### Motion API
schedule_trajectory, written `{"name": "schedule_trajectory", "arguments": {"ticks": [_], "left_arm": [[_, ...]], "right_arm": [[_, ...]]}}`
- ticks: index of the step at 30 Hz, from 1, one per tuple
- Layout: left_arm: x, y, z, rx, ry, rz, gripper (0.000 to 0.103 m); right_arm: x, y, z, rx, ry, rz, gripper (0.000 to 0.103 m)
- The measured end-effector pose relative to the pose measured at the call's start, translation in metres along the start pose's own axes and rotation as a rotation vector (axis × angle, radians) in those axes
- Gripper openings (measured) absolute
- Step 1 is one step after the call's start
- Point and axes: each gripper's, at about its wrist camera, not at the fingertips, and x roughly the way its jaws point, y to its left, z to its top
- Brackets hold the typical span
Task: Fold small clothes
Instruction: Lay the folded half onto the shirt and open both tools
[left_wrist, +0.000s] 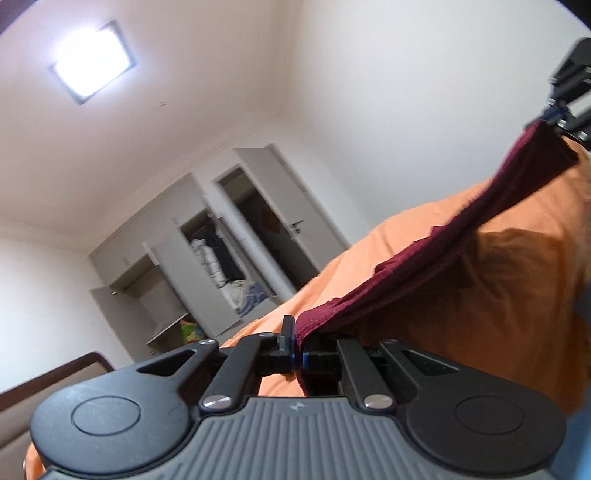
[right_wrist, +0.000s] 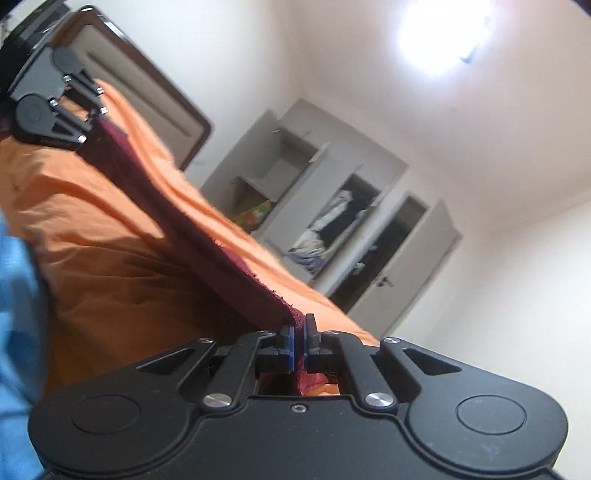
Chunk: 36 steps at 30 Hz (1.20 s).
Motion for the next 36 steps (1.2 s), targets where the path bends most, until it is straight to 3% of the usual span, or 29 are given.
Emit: {"name": "schedule_trajectory", "arguments": {"ticks": [3,8,15,19,26,30,36], "left_arm": [[-0.024,0.009,0.01,0.04,0.009,-0.054,0.002],[-0.054,0.025,0.031,0.018,0.038,-0.164,0.003],[-0.042,0.043,0.045,-0.024,0.075,-0.209,0.003],[-0.008,0.062,0.057,-0.101,0.102,-0.242,0.003],[0.077,0.091,0.08,-0.075,0.133,-0.249,0.003],[0.143,0.1,0.074,-0.072,0.17,-0.258,0.004],[0.242,0.111,0.051,-0.152,0.272,-0.296,0.005]], "right_arm": [[-0.025,-0.017,0.012,-0.01,0.029,0.111,0.003],[-0.047,-0.036,0.032,-0.004,0.102,0.247,0.003],[-0.025,-0.051,0.043,0.011,0.123,0.271,0.003],[0.018,-0.063,0.051,-0.061,0.139,0.257,0.003],[0.114,-0.096,0.065,-0.129,0.143,0.189,0.004],[0.176,-0.103,0.06,-0.155,0.19,0.187,0.004],[0.268,-0.096,0.037,-0.196,0.287,0.226,0.004]]}}
